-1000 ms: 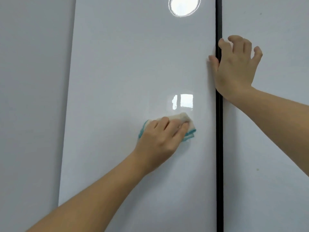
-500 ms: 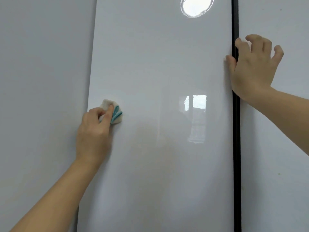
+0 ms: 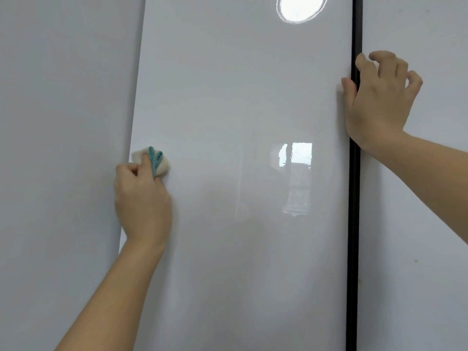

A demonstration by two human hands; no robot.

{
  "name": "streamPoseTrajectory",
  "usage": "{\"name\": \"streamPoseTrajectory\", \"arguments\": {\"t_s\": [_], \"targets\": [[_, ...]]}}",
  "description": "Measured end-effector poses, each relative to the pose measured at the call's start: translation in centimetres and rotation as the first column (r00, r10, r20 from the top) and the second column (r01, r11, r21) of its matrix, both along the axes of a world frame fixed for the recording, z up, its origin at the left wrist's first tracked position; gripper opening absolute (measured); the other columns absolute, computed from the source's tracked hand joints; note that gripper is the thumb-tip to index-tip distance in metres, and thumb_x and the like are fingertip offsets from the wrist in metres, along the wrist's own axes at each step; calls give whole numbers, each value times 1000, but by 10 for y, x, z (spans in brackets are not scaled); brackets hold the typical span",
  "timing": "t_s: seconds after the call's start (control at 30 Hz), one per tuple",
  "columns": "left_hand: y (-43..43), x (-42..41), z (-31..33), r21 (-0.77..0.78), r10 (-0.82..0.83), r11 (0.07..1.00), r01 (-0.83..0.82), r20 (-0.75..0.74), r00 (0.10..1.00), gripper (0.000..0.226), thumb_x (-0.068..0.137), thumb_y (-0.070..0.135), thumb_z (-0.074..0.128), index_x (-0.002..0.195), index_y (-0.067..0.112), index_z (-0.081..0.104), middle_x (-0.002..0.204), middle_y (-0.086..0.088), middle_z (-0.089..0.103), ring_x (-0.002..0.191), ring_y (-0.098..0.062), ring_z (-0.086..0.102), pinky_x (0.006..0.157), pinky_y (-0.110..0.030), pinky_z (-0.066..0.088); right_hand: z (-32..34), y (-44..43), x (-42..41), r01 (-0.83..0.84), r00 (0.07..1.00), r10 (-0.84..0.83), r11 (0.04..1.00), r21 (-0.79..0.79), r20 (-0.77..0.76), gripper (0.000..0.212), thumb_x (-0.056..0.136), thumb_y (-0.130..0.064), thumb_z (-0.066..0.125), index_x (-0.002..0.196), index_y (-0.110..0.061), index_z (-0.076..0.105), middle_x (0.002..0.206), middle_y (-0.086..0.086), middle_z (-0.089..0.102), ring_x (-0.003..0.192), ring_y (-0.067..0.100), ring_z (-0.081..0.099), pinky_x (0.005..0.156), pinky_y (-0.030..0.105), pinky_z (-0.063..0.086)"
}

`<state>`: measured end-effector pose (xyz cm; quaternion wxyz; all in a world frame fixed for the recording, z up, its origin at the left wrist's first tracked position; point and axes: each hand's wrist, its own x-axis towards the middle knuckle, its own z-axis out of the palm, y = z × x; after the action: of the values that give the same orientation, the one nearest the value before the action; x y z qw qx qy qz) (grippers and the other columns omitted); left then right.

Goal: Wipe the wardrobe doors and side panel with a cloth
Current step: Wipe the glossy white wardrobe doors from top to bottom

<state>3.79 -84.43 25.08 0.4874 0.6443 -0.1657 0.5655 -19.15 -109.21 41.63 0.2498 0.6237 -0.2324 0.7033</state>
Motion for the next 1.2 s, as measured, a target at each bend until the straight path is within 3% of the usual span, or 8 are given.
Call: {"name": "streamPoseTrajectory", "arguments": {"t_s": [0.17, 0.3, 0.6, 0.73, 1.0, 1.13, 1.2], "targets": [[-55, -52, -19, 103, -75, 993, 55, 193, 978, 37, 85, -2, 63, 122, 2, 62, 95, -18, 55, 78, -35, 55, 54, -41, 50, 0, -2, 2, -16, 999, 15, 999, 30, 45, 43, 100, -34, 26, 139, -24, 42, 144, 5, 37, 132, 26, 33, 107, 46, 21], [-105, -105, -24, 180, -153, 979, 99, 313, 937, 43, 77, -5, 70, 119, 6, 67, 90, -11, 59, 73, -28, 55, 52, -32, 42, -1, -3, 1, 4, 999, -5, 999, 37, 37, 44, 100, -33, 26, 140, -25, 41, 143, 5, 38, 131, 27, 35, 106, 46, 23], [-152, -171, -39, 360, -304, 918, 167, 368, 879, 46, 80, -6, 38, 108, 5, 72, 84, -8, 63, 66, -21, 53, 58, -27, 39, 2, -4, 1, 42, 999, -44, 997, 59, 31, 45, 99, -31, 26, 142, -25, 38, 142, 5, 39, 128, 26, 38, 104, 44, 24], [-157, -168, -49, 415, -329, 901, 129, 459, 825, 51, 92, -9, 23, 111, 2, 69, 84, -9, 62, 68, -23, 53, 60, -29, 44, 2, -5, 0, 46, 999, -48, 998, 46, 25, 45, 99, -30, 27, 141, -24, 39, 141, 5, 39, 128, 27, 37, 104, 45, 24], [-141, -137, -56, 512, -371, 858, -50, 683, 630, 30, 94, -4, 44, 100, 4, 73, 81, -6, 65, 63, -23, 50, 53, -35, 42, 1, -2, -4, 59, 998, -60, 997, 44, 24, 44, 97, -29, 28, 139, -26, 41, 141, 6, 39, 128, 28, 37, 105, 46, 24], [-106, -106, -58, 478, -307, 869, -131, 727, 614, 23, 95, 2, 53, 107, 7, 72, 85, -7, 67, 63, -25, 53, 58, -36, 36, -1, 0, -5, 79, 997, -79, 996, 36, 11, 46, 96, -29, 26, 140, -24, 40, 142, 7, 39, 130, 28, 36, 106, 47, 24], [-82, -83, -57, 465, -273, 875, -137, 706, 653, 23, 96, 4, 54, 111, 7, 71, 90, -10, 68, 65, -28, 57, 56, -38, 41, 0, 0, -5, 82, 997, -83, 996, 35, 9, 47, 96, -30, 25, 141, -25, 39, 143, 7, 38, 131, 28, 36, 107, 47, 24]]}}
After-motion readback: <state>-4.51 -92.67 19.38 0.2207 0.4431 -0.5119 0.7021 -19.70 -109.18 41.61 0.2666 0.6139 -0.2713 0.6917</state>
